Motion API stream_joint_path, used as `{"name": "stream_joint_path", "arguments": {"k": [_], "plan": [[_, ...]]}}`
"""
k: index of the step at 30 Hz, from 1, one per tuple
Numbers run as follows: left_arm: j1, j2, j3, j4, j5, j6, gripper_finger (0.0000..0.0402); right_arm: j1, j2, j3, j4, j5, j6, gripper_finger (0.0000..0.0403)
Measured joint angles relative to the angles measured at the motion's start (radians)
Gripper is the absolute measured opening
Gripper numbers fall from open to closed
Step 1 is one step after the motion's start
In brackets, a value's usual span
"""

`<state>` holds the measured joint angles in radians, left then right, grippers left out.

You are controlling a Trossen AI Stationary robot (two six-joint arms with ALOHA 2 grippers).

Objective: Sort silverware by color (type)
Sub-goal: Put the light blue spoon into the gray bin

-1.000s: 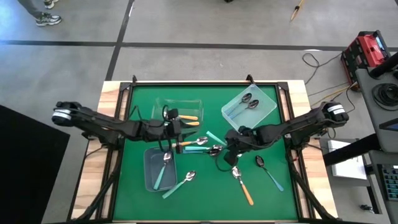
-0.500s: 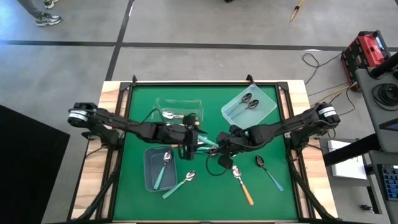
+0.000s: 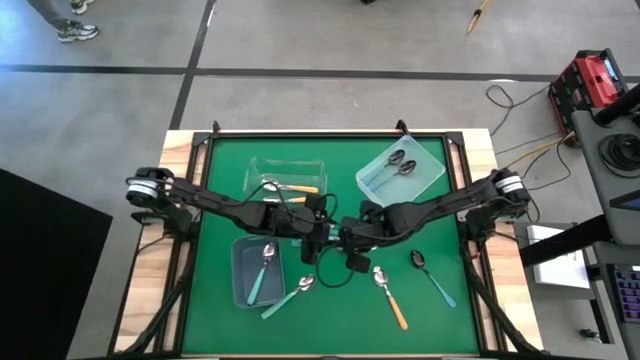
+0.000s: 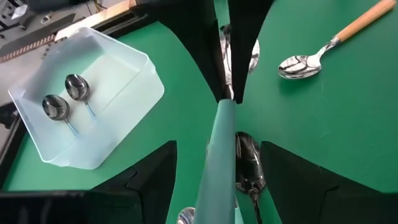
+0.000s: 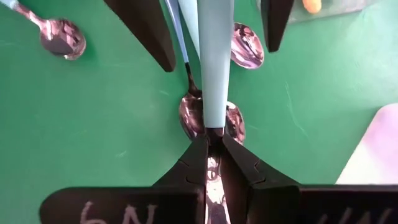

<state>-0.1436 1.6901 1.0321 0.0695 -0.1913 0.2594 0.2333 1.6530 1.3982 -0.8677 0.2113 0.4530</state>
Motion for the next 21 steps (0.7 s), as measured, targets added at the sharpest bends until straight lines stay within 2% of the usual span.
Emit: {"name": "stream_joint_path", "arguments": {"k": [13, 17, 21], "plan": [[0.000, 0.005, 0.000, -0.003, 0.000, -0.022, 0.0175, -0.005, 0.046, 0.071, -0.042, 0.030, -0.071, 0.0013], [0.000, 0.005, 0.000, -0.009, 0.000, -0.037, 0.0144, -0.007, 0.046, 0.072, -0.044, 0.045, -0.072, 0.0013], [0.000, 0.005, 0.000, -0.011, -0.002, -0.048, 0.0097, -0.007, 0.046, 0.072, -0.044, 0.044, -0.075, 0.0013]]}}
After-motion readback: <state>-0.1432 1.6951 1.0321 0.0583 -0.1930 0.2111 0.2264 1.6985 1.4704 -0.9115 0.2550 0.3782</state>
